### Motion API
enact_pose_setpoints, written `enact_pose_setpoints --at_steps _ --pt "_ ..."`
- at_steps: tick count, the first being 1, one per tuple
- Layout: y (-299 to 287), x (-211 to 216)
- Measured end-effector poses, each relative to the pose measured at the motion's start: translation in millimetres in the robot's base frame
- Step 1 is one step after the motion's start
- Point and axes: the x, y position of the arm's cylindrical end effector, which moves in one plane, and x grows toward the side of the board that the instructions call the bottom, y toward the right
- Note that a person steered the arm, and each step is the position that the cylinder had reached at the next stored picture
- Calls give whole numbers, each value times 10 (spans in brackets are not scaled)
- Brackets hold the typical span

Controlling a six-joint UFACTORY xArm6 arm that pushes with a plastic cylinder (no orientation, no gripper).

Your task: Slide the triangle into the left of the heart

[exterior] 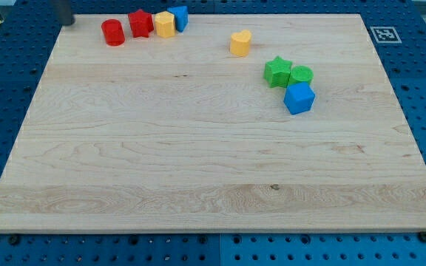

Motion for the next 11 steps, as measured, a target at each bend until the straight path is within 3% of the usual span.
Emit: enact_pose_setpoints --at_steps 1,4,5,8,10,11 --pt "145 -4" --pt "2579 79" --pt "2953 490" --pt "2578 526" --pt "2682 1174" --pt "2614 1068"
